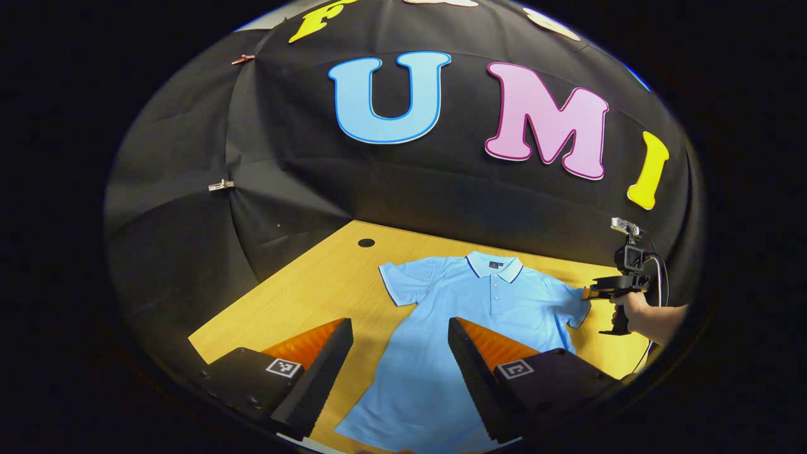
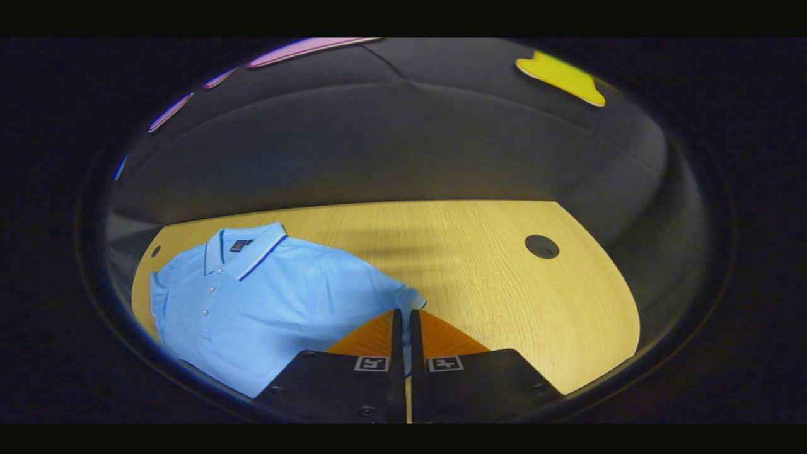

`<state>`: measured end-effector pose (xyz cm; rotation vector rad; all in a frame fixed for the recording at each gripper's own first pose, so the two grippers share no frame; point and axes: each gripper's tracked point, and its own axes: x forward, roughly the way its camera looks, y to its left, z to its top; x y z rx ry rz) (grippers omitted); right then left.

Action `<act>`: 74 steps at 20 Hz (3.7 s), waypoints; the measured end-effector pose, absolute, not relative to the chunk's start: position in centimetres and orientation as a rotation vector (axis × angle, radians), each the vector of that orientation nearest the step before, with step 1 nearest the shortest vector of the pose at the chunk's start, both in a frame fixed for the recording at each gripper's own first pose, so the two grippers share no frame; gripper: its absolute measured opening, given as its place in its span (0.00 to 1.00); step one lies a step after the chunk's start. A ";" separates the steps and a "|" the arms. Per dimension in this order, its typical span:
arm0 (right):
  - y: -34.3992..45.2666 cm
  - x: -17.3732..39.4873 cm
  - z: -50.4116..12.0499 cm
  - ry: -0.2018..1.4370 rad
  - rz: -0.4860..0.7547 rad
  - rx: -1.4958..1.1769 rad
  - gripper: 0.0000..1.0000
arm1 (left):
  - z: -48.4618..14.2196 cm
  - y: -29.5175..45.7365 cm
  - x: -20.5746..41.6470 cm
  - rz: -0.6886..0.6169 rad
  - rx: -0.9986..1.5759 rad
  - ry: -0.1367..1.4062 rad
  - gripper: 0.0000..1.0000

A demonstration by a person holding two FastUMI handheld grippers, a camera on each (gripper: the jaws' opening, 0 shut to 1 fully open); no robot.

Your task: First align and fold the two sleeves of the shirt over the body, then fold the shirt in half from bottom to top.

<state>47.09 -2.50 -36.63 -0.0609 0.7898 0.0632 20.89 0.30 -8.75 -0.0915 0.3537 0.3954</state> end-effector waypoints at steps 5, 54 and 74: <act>5.5 46.8 -32.8 0.709 0.188 -0.130 0.02 | -8.9 0.6 19.7 0.402 -0.100 0.349 0.97; 0.8 23.0 -32.6 0.874 0.302 -0.128 0.98 | -25.2 15.6 54.1 0.298 -0.043 0.560 0.59; -4.1 19.9 -31.6 0.853 0.198 -0.057 0.98 | -14.8 -6.6 53.0 -0.095 -0.057 0.470 0.06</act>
